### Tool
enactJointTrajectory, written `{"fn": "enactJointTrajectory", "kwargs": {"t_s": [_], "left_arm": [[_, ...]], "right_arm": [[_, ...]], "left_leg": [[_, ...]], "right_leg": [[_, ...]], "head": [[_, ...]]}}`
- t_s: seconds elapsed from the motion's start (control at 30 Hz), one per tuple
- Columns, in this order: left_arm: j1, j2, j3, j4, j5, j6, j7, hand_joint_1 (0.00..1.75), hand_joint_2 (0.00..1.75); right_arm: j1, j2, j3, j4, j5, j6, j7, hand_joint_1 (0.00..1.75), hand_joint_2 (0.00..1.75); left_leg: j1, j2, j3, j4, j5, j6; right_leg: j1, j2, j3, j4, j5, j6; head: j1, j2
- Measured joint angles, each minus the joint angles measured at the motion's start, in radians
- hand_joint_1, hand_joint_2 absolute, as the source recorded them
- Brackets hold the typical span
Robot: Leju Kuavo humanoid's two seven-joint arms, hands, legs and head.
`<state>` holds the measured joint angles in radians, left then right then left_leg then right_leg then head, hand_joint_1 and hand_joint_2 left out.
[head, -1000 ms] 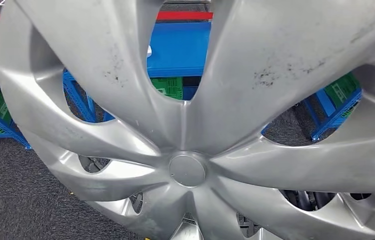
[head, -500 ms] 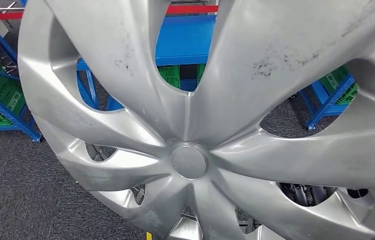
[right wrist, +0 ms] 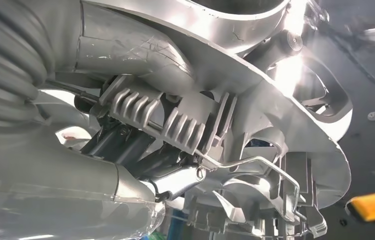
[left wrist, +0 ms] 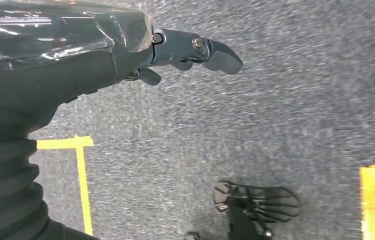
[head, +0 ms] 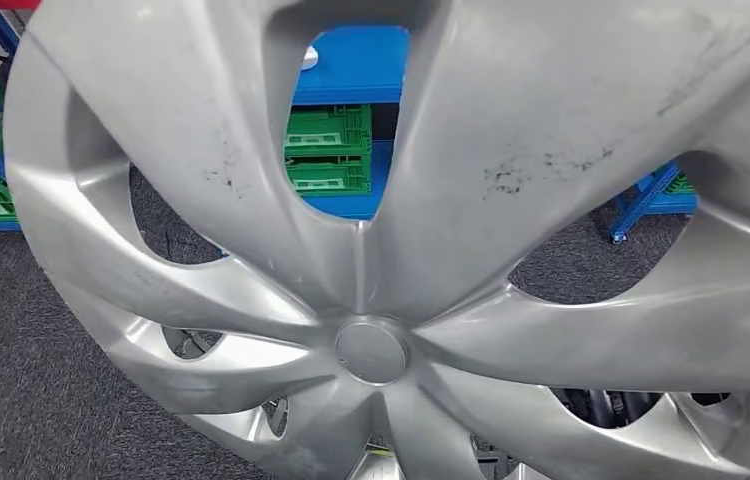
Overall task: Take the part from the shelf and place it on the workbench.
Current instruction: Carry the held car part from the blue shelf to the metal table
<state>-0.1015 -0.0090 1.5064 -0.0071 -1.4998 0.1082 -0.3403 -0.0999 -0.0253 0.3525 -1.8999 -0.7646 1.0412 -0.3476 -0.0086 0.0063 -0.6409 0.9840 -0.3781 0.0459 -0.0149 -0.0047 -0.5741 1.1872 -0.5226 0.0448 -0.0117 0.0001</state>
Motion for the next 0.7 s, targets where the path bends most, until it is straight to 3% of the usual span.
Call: {"fn": "enactJointTrajectory", "kwargs": {"t_s": [0.07,0.1,0.13,0.2,0.23,0.27,0.33,0.37,0.4,0.43,0.5,0.57,0.6,0.63,0.7], "left_arm": [[0.002,0.001,0.0,0.0,-0.006,-0.009,0.0,0.0,1.75],[0.003,0.002,0.0,0.0,-0.009,-0.012,0.0,0.0,1.75],[0.005,0.004,0.0,0.0,-0.012,-0.016,0.0,0.0,1.75],[0.011,0.008,0.0,0.0,-0.019,-0.021,0.0,0.0,1.75],[0.015,0.009,0.0,0.001,-0.022,-0.023,0.0,0.0,1.75],[0.018,0.011,0.0,0.001,-0.024,-0.026,0.0,0.0,1.75],[0.021,0.012,-0.001,0.001,-0.027,-0.032,0.001,0.0,1.75],[0.022,0.013,-0.001,0.001,-0.028,-0.036,0.002,0.0,1.75],[0.022,0.013,-0.001,0.001,-0.029,-0.039,0.003,0.0,1.75],[0.023,0.013,-0.001,0.001,-0.029,-0.041,0.004,0.0,1.75],[0.025,0.012,-0.001,0.001,-0.031,-0.043,0.006,0.0,1.75],[0.025,0.013,-0.001,0.001,-0.036,-0.043,0.008,0.0,1.75],[0.026,0.013,-0.001,0.001,-0.038,-0.043,0.009,0.0,1.75],[0.027,0.014,-0.001,0.001,-0.04,-0.044,0.011,0.0,1.75],[0.033,0.014,-0.001,0.001,-0.041,-0.044,0.017,0.0,1.75]], "right_arm": [[0.0,0.0,0.0,-0.003,0.003,0.0,0.0,1.75,1.75],[0.001,0.0,0.0,-0.004,0.005,0.0,-0.001,1.75,1.75],[0.003,-0.001,0.0,-0.006,0.008,0.0,-0.001,1.75,1.75],[0.006,-0.002,0.0,-0.007,0.012,-0.003,-0.001,1.75,1.75],[0.007,-0.002,0.0,-0.008,0.014,-0.006,-0.001,1.75,1.75],[0.007,-0.001,0.0,-0.009,0.015,-0.01,-0.001,1.75,1.75],[0.007,0.0,0.001,-0.013,0.015,-0.019,0.001,1.75,1.75],[0.007,0.0,0.002,-0.014,0.014,-0.023,0.003,1.75,1.75],[0.009,0.0,0.003,-0.014,0.012,-0.026,0.005,1.75,1.75],[0.011,0.0,0.005,-0.014,0.011,-0.029,0.007,1.75,1.75],[0.016,-0.001,0.009,-0.014,0.01,-0.032,0.011,1.75,1.75],[0.022,-0.002,0.015,-0.015,0.01,-0.034,0.015,1.75,1.75],[0.024,-0.002,0.017,-0.016,0.01,-0.035,0.016,1.75,1.75],[0.028,-0.003,0.019,-0.017,0.009,-0.036,0.018,1.75,1.75],[0.036,-0.004,0.021,-0.021,0.006,-0.04,0.022,1.75,1.75]], "left_leg": [[-0.003,-0.001,-0.02,0.003,0.024,-0.008],[-0.003,-0.001,-0.025,0.002,0.035,-0.013],[-0.003,-0.001,-0.028,-0.001,0.046,-0.019],[0.002,-0.002,-0.035,0.001,0.049,-0.032],[0.005,-0.003,-0.042,0.019,0.022,-0.039],[0.008,-0.005,-0.053,0.056,-0.023,-0.045],[0.015,-0.006,-0.079,0.184,-0.133,-0.057],[0.017,-0.006,-0.087,0.249,-0.162,-0.061],[0.019,-0.006,-0.084,0.293,-0.167,-0.064],[0.021,-0.006,-0.066,0.302,-0.15,-0.064],[0.021,-0.007,0.02,0.216,-0.108,-0.06],[0.017,-0.01,0.122,0.07,-0.12,-0.049],[0.013,-0.011,0.152,0.021,-0.133,-0.043],[0.008,-0.012,0.163,-0.004,-0.14,-0.037],[0.005,-0.008,0.155,-0.02,-0.122,-0.022]], "right_leg": [[0.006,0.0,0.111,-0.163,-0.013,-0.015],[0.009,0.0,0.14,-0.215,-0.026,-0.024],[0.013,0.001,0.148,-0.24,-0.031,-0.031],[0.01,0.001,0.13,-0.241,-0.014,-0.045],[0.008,-0.001,0.121,-0.24,-0.003,-0.053],[0.005,-0.002,0.11,-0.241,0.01,-0.06],[0.007,-0.003,0.084,-0.237,0.033,-0.066],[0.008,-0.003,0.069,-0.234,0.045,-0.065],[0.008,-0.003,0.053,-0.229,0.056,-0.063],[0.009,-0.002,0.037,-0.223,0.066,-0.062],[0.009,-0.001,0.005,-0.21,0.081,-0.057],[0.01,0.0,-0.016,-0.203,0.096,-0.048],[0.01,-0.001,-0.021,-0.203,0.104,-0.042],[0.008,-0.003,-0.025,-0.205,0.112,-0.034],[0.006,-0.003,-0.032,-0.206,0.121,-0.023]], "head": [[-0.002,0.0],[-0.002,0.0],[-0.002,0.0],[-0.002,0.0],[-0.003,0.0],[-0.004,0.0],[-0.007,0.0],[-0.007,0.0],[-0.007,0.0],[-0.007,0.0],[-0.007,0.0],[-0.006,0.0],[-0.006,0.0],[-0.005,0.0],[-0.005,0.0]]}}
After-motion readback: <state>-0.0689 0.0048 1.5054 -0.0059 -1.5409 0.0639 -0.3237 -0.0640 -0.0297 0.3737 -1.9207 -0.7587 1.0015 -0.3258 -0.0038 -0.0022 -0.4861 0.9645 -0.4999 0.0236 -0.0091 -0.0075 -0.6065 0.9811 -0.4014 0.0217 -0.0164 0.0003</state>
